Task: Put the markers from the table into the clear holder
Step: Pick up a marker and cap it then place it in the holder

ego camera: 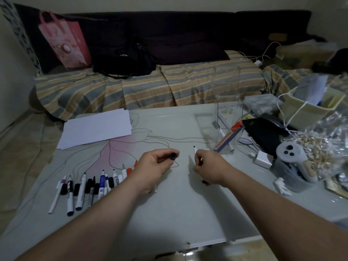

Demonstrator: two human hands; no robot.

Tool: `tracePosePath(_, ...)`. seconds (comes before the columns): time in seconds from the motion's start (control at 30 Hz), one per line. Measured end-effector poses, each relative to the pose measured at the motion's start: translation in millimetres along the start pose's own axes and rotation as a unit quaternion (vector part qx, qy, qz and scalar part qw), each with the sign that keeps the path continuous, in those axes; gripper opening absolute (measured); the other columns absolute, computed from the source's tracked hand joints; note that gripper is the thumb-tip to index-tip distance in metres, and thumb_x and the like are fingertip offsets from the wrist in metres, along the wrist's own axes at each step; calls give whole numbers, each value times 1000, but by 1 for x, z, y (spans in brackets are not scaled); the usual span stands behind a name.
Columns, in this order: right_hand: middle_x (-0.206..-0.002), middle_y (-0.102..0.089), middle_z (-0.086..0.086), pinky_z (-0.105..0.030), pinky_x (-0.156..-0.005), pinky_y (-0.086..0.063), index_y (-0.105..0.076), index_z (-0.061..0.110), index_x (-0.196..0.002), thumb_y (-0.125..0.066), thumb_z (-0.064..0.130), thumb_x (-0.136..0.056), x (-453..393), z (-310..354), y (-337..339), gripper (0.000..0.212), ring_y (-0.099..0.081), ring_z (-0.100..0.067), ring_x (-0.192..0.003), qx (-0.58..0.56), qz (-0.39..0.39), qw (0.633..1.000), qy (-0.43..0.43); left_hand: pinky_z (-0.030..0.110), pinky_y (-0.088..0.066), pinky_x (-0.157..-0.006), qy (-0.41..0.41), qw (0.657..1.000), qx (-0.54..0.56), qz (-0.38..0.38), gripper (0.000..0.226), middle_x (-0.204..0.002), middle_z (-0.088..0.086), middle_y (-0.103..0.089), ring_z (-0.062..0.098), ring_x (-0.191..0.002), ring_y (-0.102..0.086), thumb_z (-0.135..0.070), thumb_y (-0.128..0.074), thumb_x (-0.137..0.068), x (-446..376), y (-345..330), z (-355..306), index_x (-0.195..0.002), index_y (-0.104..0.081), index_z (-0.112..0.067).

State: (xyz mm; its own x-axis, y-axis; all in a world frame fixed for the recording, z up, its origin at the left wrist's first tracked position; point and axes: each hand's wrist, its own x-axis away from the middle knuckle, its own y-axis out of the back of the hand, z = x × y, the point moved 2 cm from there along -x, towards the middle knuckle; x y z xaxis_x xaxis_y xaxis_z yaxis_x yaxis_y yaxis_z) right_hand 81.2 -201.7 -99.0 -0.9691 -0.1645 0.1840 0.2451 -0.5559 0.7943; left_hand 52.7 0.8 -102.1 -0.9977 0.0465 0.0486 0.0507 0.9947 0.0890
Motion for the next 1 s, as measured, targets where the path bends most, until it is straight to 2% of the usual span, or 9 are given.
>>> tracePosePath(0.1,-91,-62,-14,-52,-54,-61,-44,21,-90,-52,10,-92,1,2,3,14,-70,-36,-70,-1,-1,1000,3,18,-51,-89,4,1000,-23,2,29,-97,-8,-78,1,-92,-69,2,-63,-94,0,2,-2,-105,-79,-20)
tracePosePath(0.2,-105,-64,-9,-50,-80,-57,-40,28,-118,-50,10,-96,1,7,13,30,-64,-29,-90,24,-40,998,42,16,-52,-78,3,998,-64,-1,31,-102,1,-78,6,-88,-70,3,-55,-98,0,9,-4,-111,-75,-17)
tracePosePath(0.27,-107,-61,0,-43,-83,-51,-43,31,-127,-50,18,-101,2,12,22,31,-57,-24,-95,46,-75,992,95,21,-53,-77,-11,989,-148,-29,34,-103,-6,-77,6,-85,-70,-2,-51,-100,-1,18,-4,-112,-72,-26)
tracePosePath(0.37,-93,-56,11,-37,-73,-46,-58,35,-113,-52,39,-102,8,21,29,13,-54,-18,-90,128,-103,970,179,28,-50,-93,-30,959,-274,-62,33,-110,-17,-71,6,-102,-65,-12,-52,-99,-1,29,-2,-115,-69,-35)
tracePosePath(0.47,-87,-59,9,-36,-71,-48,-64,34,-103,-54,51,-99,12,29,27,21,-54,-16,-87,178,-116,955,207,32,-48,-98,-48,952,-294,-63,32,-110,-19,-67,10,-109,-61,-13,-51,-100,0,27,-5,-117,-69,-32)
tracePosePath(0.7,-85,-59,6,-39,-72,-52,-65,32,-103,-52,55,-99,10,35,19,27,-58,-20,-87,170,-142,950,220,26,-42,-86,-80,947,-310,-40,30,-107,-13,-65,11,-104,-59,-13,-51,-100,1,20,-10,-118,-69,-28)
tracePosePath(0.83,-81,-56,7,-41,-70,-52,-63,32,-101,-51,56,-98,9,37,14,27,-59,-21,-86,174,-147,945,234,29,-44,-87,-79,953,-292,-22,28,-106,-14,-66,10,-103,-58,-16,-49,-101,2,16,-11,-117,-69,-29)
tracePosePath(1.0,-85,-62,4,-35,-64,-41,-67,30,-100,-48,55,-99,14,52,3,32,-63,-24,-84,199,-181,927,262,29,-37,-80,-104,939,-325,-34,23,-102,-7,-64,12,-98,-55,-23,-42,-105,3,11,-13,-106,-64,-24)
